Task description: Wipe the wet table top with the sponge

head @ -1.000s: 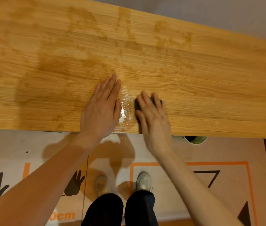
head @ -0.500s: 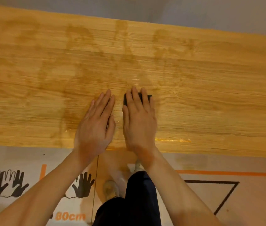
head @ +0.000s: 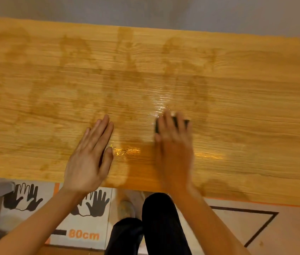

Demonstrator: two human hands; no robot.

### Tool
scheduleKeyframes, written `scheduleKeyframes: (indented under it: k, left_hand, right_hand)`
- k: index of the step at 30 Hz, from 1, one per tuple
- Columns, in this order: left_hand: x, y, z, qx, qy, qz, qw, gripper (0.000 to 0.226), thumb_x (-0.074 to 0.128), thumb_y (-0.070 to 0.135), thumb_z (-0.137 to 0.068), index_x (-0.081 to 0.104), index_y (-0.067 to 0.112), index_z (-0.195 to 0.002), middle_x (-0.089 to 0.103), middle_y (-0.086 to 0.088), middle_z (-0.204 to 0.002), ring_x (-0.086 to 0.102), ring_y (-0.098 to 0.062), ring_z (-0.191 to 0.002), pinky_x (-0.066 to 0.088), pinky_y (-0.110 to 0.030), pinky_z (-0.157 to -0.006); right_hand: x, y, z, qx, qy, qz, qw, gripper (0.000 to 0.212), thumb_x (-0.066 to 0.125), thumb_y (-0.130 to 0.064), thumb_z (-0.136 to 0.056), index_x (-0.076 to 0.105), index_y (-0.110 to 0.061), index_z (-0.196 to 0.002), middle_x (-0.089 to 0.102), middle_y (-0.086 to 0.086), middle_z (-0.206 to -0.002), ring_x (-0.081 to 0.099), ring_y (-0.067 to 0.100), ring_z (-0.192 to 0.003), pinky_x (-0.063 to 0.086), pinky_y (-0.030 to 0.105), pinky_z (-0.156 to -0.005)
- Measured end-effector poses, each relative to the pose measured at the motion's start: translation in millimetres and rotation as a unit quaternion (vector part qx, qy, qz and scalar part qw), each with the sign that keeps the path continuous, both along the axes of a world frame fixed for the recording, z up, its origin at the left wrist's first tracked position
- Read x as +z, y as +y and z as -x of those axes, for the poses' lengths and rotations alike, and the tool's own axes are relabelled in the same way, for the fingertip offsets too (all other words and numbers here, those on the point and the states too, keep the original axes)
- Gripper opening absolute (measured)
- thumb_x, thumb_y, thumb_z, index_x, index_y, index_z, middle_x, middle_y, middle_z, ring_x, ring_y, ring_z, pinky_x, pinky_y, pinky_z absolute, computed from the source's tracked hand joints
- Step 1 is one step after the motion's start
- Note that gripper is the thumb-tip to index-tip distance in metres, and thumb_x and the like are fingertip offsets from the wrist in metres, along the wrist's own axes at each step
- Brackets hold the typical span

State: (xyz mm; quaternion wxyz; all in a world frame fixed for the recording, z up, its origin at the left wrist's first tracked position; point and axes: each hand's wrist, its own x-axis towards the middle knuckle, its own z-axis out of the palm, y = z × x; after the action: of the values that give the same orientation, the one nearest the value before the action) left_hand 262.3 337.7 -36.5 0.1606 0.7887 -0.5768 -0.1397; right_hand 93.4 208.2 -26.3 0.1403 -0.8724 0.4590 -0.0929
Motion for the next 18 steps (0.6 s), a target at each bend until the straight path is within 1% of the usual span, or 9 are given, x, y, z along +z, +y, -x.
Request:
scheduleKeyframes:
  k: [2,3,5,7,10,12,14,16,18]
  left_hand:
    - [0.5,-0.9,0.0,0.001,-0.009,-0.010,1.000,0.057,0.036,0.027,-0.104,0.029,0.012,-0.158,0.020,-0.001,-0.168,0.014,-0.014,-0.157,0.007,-0.030,-0.128]
    - [0.3,-0.9,-0.2,-0.003,-0.012,-0.011,1.000,0.057,0.035,0.027,-0.104,0.029,0.011,-0.158,0.020,-0.002,-0.168,0.014,-0.015,-0.157,0.008,-0.031,-0.128]
    - [-0.4,-0.1,-1.4,-0.009,-0.012,-0.008,1.000,0.057,0.034,0.027,-0.104,0.030,0.009,-0.158,0.021,-0.004,-0.168,0.015,-0.017,-0.157,0.009,-0.032,-0.128]
    - [-1.2,0.6,-1.8,-0.008,-0.009,-0.001,1.000,0.057,0.035,0.025,-0.103,0.031,0.007,-0.157,0.023,-0.006,-0.167,0.017,-0.019,-0.156,0.009,-0.034,-0.128]
    - [-2.7,0.3,-1.9,-0.005,-0.007,0.005,1.000,0.057,0.035,0.024,-0.103,0.031,0.007,-0.157,0.023,-0.007,-0.167,0.018,-0.019,-0.156,0.010,-0.033,-0.128]
    - [-4.9,-0.5,-2.7,-0.005,-0.007,0.009,1.000,0.057,0.034,0.024,-0.103,0.031,0.007,-0.157,0.023,-0.007,-0.167,0.017,-0.019,-0.156,0.009,-0.033,-0.128]
    - [-7.3,-0.3,-4.1,-0.009,-0.009,0.008,1.000,0.057,0.034,0.023,-0.102,0.031,0.006,-0.156,0.024,-0.009,-0.167,0.016,-0.019,-0.156,0.008,-0.033,-0.128]
    - [-8.7,-0.7,-5.5,-0.013,-0.009,0.000,1.000,0.057,0.033,0.023,-0.102,0.030,0.006,-0.156,0.024,-0.010,-0.167,0.015,-0.019,-0.157,0.007,-0.032,-0.128]
    - [-9.5,-1.3,-7.4,-0.017,-0.012,-0.010,1.000,0.057,0.032,0.024,-0.102,0.028,0.007,-0.157,0.022,-0.008,-0.167,0.013,-0.019,-0.157,0.005,-0.032,-0.128]
  right_hand:
    - [-3.4,9.8,-35.6,0.050,-0.021,-0.006,0.999,0.050,0.060,-0.019,-0.092,0.050,-0.011,-0.140,0.043,0.008,-0.151,0.031,0.032,-0.143,0.022,0.050,-0.119]
    - [-3.6,9.2,-41.5,0.075,-0.032,-0.012,0.997,0.049,0.059,-0.020,-0.094,0.049,-0.011,-0.141,0.042,0.007,-0.151,0.029,0.030,-0.144,0.024,0.049,-0.119]
    - [-2.7,0.3,-26.2,0.120,-0.022,-0.030,0.992,0.045,0.047,-0.024,-0.100,0.045,-0.013,-0.143,0.038,0.004,-0.154,0.024,0.026,-0.147,0.020,0.045,-0.121]
    - [-0.2,-17.3,16.2,0.126,0.012,-0.035,0.991,0.045,0.034,-0.029,-0.104,0.040,-0.015,-0.146,0.032,0.002,-0.157,0.017,0.024,-0.149,0.013,0.043,-0.122]
    - [5.6,-41.3,82.7,0.016,-0.024,-0.048,0.998,0.046,0.032,-0.026,-0.104,0.039,-0.011,-0.147,0.033,0.005,-0.156,0.016,0.022,-0.149,0.015,0.049,-0.121]
    - [8.5,-45.9,94.8,-0.082,-0.035,-0.059,0.994,0.046,0.032,-0.023,-0.104,0.037,-0.011,-0.148,0.031,0.004,-0.157,0.014,0.022,-0.150,0.011,0.048,-0.122]
    - [10.1,-39.6,71.0,-0.116,-0.038,-0.044,0.992,0.046,0.034,-0.020,-0.103,0.039,-0.009,-0.147,0.032,0.007,-0.156,0.016,0.026,-0.149,0.010,0.046,-0.122]
    - [6.7,-29.3,22.9,-0.068,-0.017,-0.015,0.997,0.045,0.040,-0.014,-0.099,0.045,-0.008,-0.143,0.039,0.011,-0.153,0.026,0.034,-0.145,0.017,0.050,-0.120]
    - [0.3,-16.2,-32.6,-0.016,-0.015,-0.014,1.000,0.046,0.044,-0.018,-0.097,0.046,-0.010,-0.142,0.040,0.008,-0.152,0.027,0.032,-0.145,0.021,0.052,-0.119]
